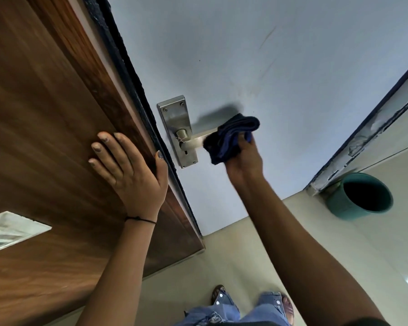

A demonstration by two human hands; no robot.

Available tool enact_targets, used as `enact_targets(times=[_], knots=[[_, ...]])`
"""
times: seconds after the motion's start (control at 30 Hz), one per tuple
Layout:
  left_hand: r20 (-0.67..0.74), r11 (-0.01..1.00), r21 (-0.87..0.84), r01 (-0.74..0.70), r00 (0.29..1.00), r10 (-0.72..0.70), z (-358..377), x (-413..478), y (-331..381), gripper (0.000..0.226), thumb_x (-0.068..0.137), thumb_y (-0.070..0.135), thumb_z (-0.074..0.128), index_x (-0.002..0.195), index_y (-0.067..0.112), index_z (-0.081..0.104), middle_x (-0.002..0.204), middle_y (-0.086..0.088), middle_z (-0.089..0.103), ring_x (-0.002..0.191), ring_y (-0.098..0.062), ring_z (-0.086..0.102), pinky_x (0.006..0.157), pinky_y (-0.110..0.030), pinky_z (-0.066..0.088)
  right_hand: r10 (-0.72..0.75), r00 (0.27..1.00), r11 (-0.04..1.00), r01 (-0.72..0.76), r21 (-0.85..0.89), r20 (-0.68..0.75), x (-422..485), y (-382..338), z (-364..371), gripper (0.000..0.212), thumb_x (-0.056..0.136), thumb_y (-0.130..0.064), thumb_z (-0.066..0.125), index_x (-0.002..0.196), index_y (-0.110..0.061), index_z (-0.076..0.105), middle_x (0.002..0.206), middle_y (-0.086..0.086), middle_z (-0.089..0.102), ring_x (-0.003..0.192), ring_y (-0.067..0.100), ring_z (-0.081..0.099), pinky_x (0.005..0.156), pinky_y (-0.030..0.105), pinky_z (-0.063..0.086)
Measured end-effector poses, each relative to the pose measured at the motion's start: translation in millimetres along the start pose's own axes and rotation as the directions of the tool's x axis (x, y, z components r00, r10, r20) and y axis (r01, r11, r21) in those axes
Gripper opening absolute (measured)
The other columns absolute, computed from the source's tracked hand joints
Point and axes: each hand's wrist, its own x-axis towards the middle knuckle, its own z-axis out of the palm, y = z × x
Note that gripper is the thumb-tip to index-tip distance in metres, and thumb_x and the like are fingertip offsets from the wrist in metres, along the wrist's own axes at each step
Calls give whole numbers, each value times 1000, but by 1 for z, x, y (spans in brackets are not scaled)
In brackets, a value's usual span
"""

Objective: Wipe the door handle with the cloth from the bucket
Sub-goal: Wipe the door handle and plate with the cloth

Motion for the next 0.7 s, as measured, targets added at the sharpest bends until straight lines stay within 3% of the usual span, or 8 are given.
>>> enact_targets(times=[0.1, 0.2, 0.27, 0.33, 0.4, 0.5, 0.6, 0.7], knots=[[0, 1000, -14, 6, 1000, -6, 0, 0, 0, 71, 91, 34, 49, 139, -8, 18, 136, -41, 34, 129, -48, 15, 117, -39, -10, 166, 985, 986, -165, -34, 36, -31, 40, 11, 29, 100, -3, 40, 126, -6, 51, 113, 17, 62, 100, 28, 61, 83, 39, 56], [12, 1000, -17, 10, 1000, -9, -1, -1, -1, 72, 91, 35, 50, 138, -9, 19, 136, -41, 34, 129, -47, 15, 117, -38, -11, 297, 954, 954, -295, -57, 41, -50, 61, 20, 32, 99, -1, 42, 130, -2, 52, 130, 20, 60, 119, 34, 59, 82, 37, 58], [1, 1000, -29, 9, 1000, -9, 0, -1, -2, 72, 91, 35, 50, 138, -10, 19, 136, -41, 34, 129, -48, 15, 117, -38, -11, 241, 970, 969, -239, -68, 33, -41, 47, 17, 30, 98, 2, 42, 126, 0, 53, 125, 23, 61, 111, 35, 60, 83, 39, 57], [-11, 1000, -28, 10, 1000, -10, 2, 0, -1, 71, 91, 34, 49, 138, -10, 18, 136, -40, 31, 128, -48, 15, 117, -38, -11, 93, 996, 993, -92, -77, 9, -22, 21, 9, 23, 97, 2, 42, 115, -2, 56, 111, 22, 62, 98, 32, 61, 95, 49, 49], [-18, 1000, -29, 2, 1000, -3, 3, 0, -2, 72, 92, 36, 46, 140, -7, 15, 138, -35, 25, 128, -48, 15, 117, -38, -11, -50, 997, 993, 45, -105, -51, -3, -4, -2, 22, 96, 0, 48, 116, 1, 58, 117, 23, 63, 105, 36, 62, 106, 58, 42], [-18, 999, -38, 8, 1000, -9, 4, 0, -2, 80, 92, 38, 44, 147, 0, -1, 140, -29, 14, 140, -41, -3, 117, -37, -13, -196, 971, 946, 150, -286, -140, -3, -7, -3, 34, 93, -2, 57, 127, -2, 59, 125, 18, 65, 115, 32, 63, 102, 46, 49], [-32, 999, -52, 11, 999, -13, 4, -2, -3, 85, 92, 38, 43, 147, 9, -15, 141, -28, 12, 143, -19, -26, 117, -38, -13, -199, 967, 922, 131, -363, -158, -22, 30, 6, 18, 92, -4, 58, 108, -4, 66, 104, 13, 70, 100, 27, 66, 94, 37, 52], [-22, 999, -53, 9, 1000, -10, 4, -3, -3, 85, 93, 39, 43, 147, 10, -16, 142, -28, 12, 142, -18, -27, 116, -39, -13, -98, 989, 912, 46, -408, -108, -42, 63, 14, 19, 92, -7, 59, 108, -1, 67, 101, 10, 73, 93, 21, 69, 87, 30, 56]])
